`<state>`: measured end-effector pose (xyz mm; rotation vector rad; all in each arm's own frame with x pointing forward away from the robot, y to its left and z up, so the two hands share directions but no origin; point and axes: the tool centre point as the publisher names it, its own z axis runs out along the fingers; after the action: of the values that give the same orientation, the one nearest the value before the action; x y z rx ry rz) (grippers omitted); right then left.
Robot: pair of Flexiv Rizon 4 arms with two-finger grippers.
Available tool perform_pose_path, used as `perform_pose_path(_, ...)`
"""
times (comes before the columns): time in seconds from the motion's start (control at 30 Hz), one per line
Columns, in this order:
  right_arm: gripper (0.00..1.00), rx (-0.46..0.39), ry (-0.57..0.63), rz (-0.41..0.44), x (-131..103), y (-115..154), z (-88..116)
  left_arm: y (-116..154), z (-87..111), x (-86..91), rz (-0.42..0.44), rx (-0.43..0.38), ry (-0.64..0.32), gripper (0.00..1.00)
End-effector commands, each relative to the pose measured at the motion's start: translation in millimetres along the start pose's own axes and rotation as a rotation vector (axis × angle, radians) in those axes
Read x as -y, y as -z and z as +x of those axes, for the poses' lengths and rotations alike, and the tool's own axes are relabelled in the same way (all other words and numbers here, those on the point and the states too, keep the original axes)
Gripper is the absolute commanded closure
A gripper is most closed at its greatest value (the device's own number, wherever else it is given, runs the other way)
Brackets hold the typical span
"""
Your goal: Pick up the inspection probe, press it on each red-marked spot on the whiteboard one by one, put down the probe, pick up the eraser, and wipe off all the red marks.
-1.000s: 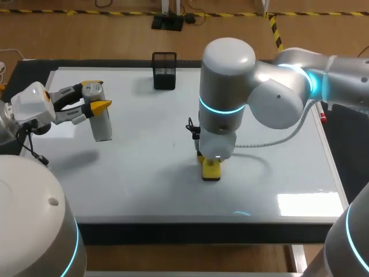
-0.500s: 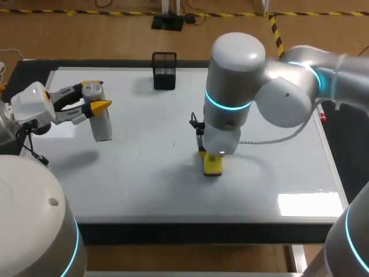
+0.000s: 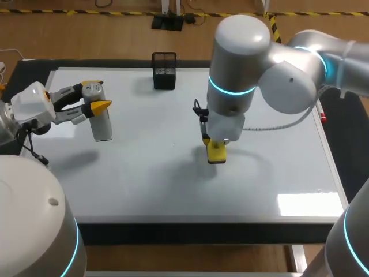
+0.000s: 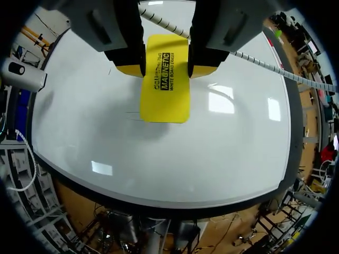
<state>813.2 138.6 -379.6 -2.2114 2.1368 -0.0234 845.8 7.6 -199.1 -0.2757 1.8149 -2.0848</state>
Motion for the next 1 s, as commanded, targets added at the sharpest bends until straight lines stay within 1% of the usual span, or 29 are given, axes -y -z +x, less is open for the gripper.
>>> perform_pose_path(0.03, 1.00, -0.005, 0.001, 0.001, 1, 0, 0, 0, 0.3, 1.0, 0.000, 0.001, -0.001, 1.00)
perform_pose_path(0.43, 1.00, -0.005, 0.001, 0.001, 1, 0, 0, 0, 0.3, 1.0, 0.000, 0.001, -0.001, 1.00)
perform_pose_path(0.5, 1.00, 0.001, 0.006, 0.005, 11, 0, -4, 0, 0.3, 1.0, 0.000, 0.001, -0.001, 1.00)
perform_pose_path(0.6, 1.00, 0.016, 0.002, 0.028, 35, 2, -8, 0, 0.3, 1.0, 0.000, 0.001, -0.001, 1.00)
perform_pose_path(0.67, 1.00, 0.001, 0.007, 0.054, 55, 3, -11, 0, 0.3, 1.0, 0.000, 0.001, -0.001, 1.00)
perform_pose_path(0.7, 1.00, 0.004, 0.007, 0.059, 60, 4, -13, 0, 0.3, 1.0, 0.000, 0.001, -0.001, 1.00)
perform_pose_path(0.73, 1.00, 0.017, 0.012, 0.063, 68, 4, -14, 0, 0.3, 1.0, 0.000, 0.001, -0.001, 1.00)
perform_pose_path(0.87, 1.00, 0.022, 0.017, 0.073, 100, 3, -18, 0, 0.3, 1.0, 0.000, 0.001, -0.001, 1.00)
perform_pose_path(1.0, 1.00, 0.003, 0.021, 0.079, 126, -3, -20, 0, 0.3, 1.0, 0.000, 0.001, -0.001, 1.00)
